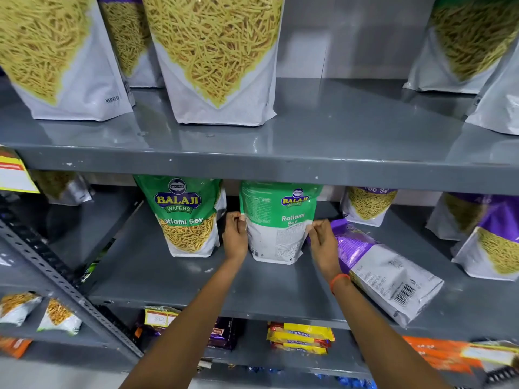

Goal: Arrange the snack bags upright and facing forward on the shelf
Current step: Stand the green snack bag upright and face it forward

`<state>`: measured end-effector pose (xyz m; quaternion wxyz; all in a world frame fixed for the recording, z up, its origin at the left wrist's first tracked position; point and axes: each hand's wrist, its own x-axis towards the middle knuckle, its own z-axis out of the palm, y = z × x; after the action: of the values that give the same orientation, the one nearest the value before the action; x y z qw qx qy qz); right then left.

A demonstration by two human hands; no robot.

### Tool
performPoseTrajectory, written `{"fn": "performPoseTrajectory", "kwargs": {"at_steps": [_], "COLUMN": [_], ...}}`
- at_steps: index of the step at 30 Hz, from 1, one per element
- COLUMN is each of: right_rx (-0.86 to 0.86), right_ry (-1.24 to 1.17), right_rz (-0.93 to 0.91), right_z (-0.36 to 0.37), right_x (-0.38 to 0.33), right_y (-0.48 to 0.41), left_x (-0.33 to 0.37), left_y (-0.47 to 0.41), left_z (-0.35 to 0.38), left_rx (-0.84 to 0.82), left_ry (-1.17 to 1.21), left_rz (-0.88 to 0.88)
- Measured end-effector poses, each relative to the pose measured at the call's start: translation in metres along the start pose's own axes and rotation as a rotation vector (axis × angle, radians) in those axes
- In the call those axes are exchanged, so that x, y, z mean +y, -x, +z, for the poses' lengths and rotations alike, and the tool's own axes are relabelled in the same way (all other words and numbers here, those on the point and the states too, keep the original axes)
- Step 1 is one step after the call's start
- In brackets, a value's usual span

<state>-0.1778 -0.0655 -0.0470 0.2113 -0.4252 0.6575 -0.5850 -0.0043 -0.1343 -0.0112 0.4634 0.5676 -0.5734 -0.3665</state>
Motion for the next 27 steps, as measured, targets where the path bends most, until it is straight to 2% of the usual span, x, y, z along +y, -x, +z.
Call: {"fn": "performPoseTrajectory", "kwargs": {"at_steps": [5,9,14,16,20,24,27], "right_rx": [-0.037,-0.138,-0.239,-0.242,-0.289,-0.307,-0.313], "right_ry": [-0.042,-0.026,0.126,0.133,0.042,0.046,0.118], "right_rz": [0.075,0.123,0.051,0.027,0.052,0.076,0.120], "right_z": [-0.009,-0.007,-0.006,-0.004,-0.002,-0.009,-0.010], "right_x": [-0.007,-0.013,-0.009,-0.008,-0.014,-0.018,-0.028], "right_y": [-0.001,-0.005,-0.009,-0.007,0.003,0.004,-0.012], "left_x": [-0.012,-0.016,-0.020,-0.021,-0.021,-0.021,-0.024], "left_y": [0.039,0.088,0.087,0.086,0.087,0.073,0.058], "left_z": [0.011,0.026,0.025,0.025,0.029,0.025,0.012], "left_rx": [0.131,-0.054,-0.207,-0.208,-0.107,-0.077,-0.131], "left_ry": [0.082,0.095,0.144,0.080,-0.136,-0.110,0.031], "left_rz": [-0.016,-0.006,-0.059,-0.041,0.006,-0.003,-0.046]}}
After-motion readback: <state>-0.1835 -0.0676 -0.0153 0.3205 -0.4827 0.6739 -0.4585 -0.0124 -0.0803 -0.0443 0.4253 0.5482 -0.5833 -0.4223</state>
